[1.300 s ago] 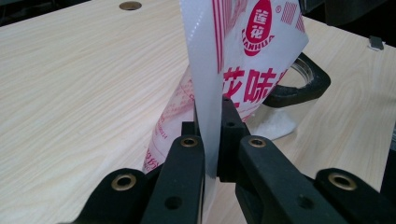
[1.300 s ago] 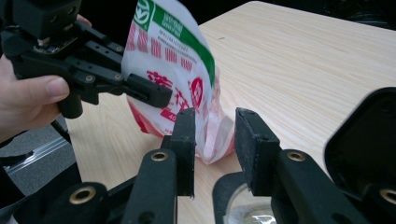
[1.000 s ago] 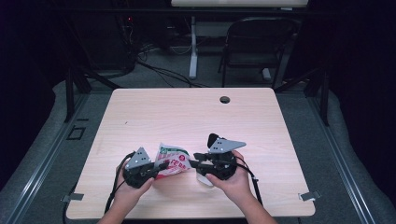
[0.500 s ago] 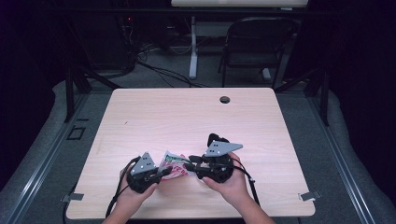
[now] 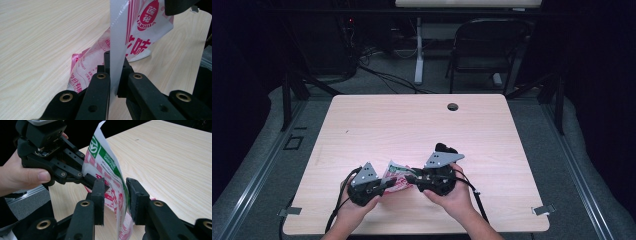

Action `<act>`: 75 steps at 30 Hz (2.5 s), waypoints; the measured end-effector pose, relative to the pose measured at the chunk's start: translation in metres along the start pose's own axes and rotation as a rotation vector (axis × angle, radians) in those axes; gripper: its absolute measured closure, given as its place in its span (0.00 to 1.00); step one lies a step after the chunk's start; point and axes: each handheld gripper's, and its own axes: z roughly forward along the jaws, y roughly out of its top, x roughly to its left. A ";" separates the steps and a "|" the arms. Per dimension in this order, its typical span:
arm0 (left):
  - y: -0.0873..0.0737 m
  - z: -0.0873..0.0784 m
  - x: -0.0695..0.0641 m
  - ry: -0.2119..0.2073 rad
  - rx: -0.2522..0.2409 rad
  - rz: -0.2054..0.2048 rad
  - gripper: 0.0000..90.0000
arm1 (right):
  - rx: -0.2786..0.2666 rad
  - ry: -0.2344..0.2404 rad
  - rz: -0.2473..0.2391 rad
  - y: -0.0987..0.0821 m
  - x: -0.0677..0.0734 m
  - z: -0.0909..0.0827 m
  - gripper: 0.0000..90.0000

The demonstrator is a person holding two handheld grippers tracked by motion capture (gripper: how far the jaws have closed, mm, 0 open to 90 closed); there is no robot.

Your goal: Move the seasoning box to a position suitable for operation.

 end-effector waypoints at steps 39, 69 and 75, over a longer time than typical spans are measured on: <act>-0.003 0.003 -0.002 -0.013 0.010 -0.006 1.00 | 0.023 0.020 -0.030 0.010 0.004 0.015 0.82; -0.004 0.007 -0.003 -0.021 0.013 -0.003 0.97 | 0.115 0.067 -0.012 0.007 -0.005 0.024 1.00; -0.004 0.006 -0.002 -0.018 -0.001 -0.002 0.94 | 0.118 0.078 0.006 0.009 -0.008 0.025 1.00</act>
